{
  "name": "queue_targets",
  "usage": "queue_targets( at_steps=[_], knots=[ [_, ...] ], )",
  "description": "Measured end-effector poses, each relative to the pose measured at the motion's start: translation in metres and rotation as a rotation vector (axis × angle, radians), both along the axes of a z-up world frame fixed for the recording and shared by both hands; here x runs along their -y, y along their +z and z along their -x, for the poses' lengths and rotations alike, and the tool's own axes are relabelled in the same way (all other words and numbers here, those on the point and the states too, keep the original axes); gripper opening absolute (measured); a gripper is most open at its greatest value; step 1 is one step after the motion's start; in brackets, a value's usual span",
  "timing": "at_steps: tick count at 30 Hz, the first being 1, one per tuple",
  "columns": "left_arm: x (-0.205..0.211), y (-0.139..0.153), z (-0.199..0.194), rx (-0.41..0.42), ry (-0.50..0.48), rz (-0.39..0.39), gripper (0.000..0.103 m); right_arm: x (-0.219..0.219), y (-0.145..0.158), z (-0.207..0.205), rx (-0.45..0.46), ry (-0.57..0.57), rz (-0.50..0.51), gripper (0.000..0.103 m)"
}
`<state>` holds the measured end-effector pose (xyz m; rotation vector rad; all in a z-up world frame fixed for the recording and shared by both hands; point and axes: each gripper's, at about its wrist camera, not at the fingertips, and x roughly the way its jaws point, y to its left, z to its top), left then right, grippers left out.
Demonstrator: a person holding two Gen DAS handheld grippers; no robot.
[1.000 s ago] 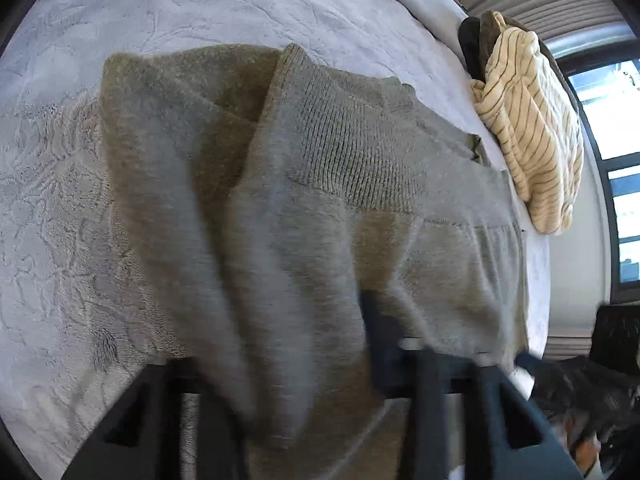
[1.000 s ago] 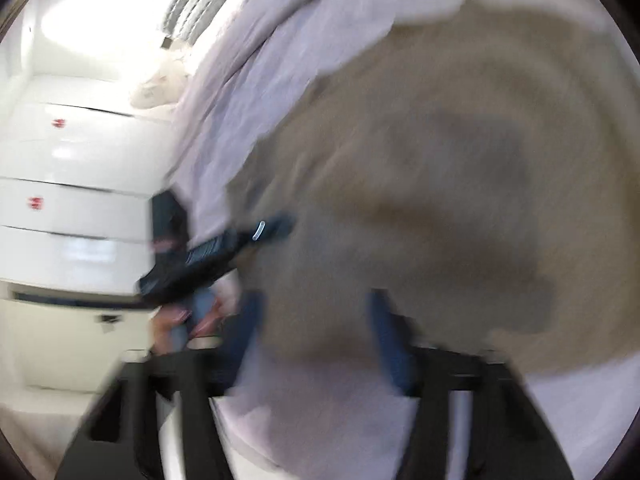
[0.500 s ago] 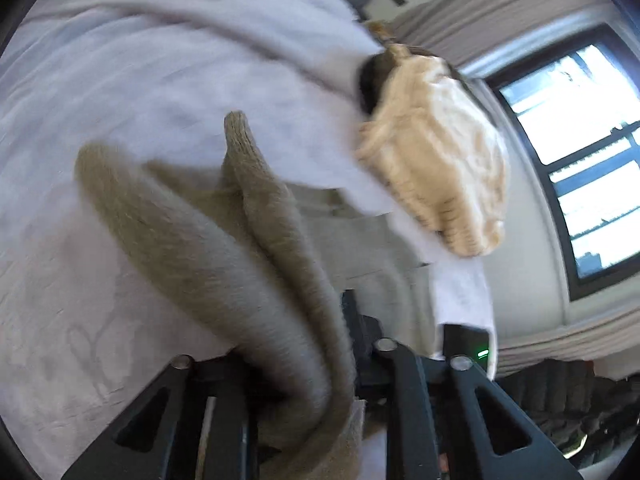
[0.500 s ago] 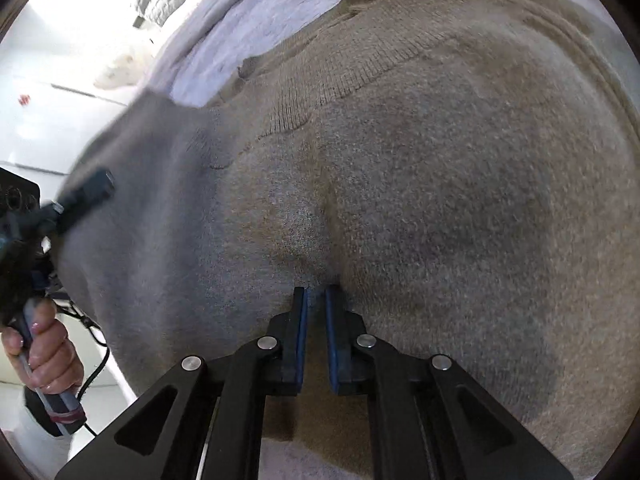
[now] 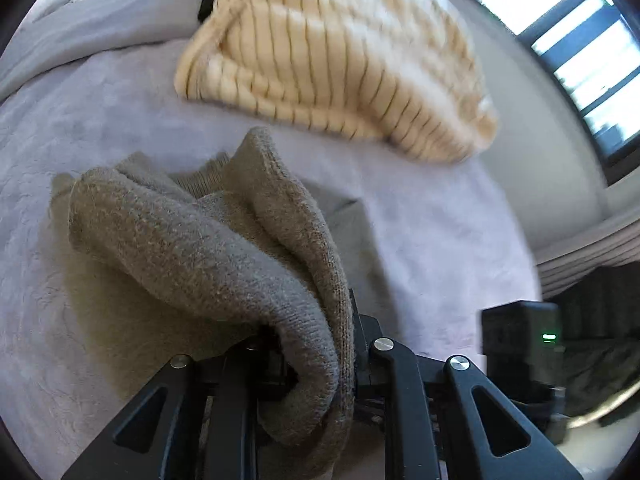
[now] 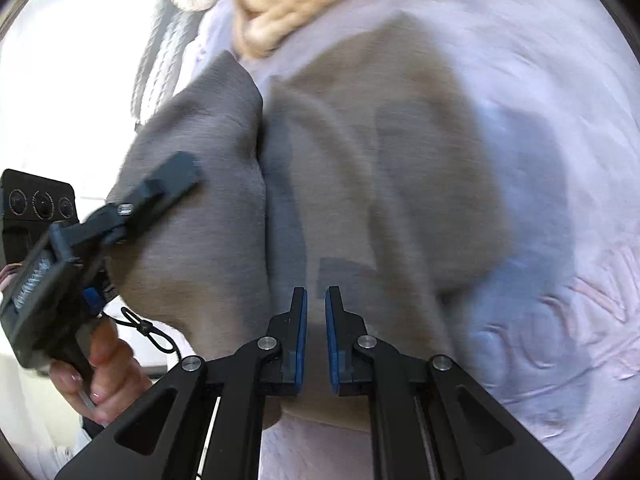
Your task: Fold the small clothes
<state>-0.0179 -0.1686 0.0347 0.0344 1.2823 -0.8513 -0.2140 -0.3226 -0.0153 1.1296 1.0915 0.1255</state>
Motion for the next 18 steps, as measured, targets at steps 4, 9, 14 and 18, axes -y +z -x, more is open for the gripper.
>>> queue_targets(
  at_steps=[4,9,14,18],
  knots=[
    [0.006,0.002,0.005,-0.009,0.021,0.025,0.067,0.012,-0.008,0.012,0.008,-0.031,-0.040,0.011],
    [0.017,0.021,0.022,0.098,-0.056,0.015,0.076,0.023,-0.024,0.024,0.028,-0.076,-0.094,0.011],
    [-0.002,0.045,0.024,0.132,-0.040,0.119,0.076,0.038,-0.034,0.027,0.089,-0.150,-0.189,0.055],
    [-0.047,0.052,0.010,0.182,0.084,0.100,0.076,0.054,-0.035,0.033,0.155,-0.228,-0.278,0.069]
  ],
)
